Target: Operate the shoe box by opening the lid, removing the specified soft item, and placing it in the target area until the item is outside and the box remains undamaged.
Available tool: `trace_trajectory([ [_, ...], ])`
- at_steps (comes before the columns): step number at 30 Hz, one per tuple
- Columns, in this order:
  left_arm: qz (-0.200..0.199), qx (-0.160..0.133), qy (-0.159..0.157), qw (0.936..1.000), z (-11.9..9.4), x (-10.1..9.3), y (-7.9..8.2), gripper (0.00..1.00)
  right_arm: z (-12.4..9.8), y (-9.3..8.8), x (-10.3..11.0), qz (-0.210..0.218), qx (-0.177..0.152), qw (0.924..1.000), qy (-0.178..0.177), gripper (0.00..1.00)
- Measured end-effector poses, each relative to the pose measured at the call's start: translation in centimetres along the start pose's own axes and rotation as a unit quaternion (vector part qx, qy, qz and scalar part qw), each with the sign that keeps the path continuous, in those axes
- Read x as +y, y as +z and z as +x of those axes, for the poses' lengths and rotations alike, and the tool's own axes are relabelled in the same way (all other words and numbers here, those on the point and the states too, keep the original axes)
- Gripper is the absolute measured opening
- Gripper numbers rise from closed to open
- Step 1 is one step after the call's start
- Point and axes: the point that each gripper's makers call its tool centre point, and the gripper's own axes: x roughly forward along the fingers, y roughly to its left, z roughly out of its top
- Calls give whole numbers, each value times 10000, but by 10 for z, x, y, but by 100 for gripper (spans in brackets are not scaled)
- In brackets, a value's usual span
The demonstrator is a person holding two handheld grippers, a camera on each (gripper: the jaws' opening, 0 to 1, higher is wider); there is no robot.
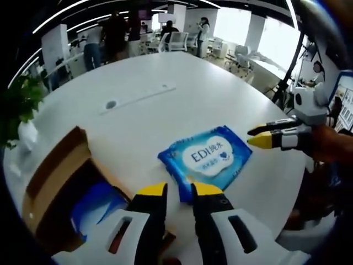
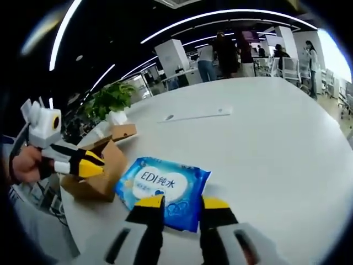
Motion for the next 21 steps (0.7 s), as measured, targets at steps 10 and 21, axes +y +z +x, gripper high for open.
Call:
trace_trajectory([
  [10, -191, -274, -81, 9994, -23, 7, 1, 19, -5, 11, 19, -55, -113, 9999, 86, 24],
  [21, -333, -424, -43, 9985, -49, 23, -11, 24, -9, 15, 43, -144, -192, 9996, 151, 29],
])
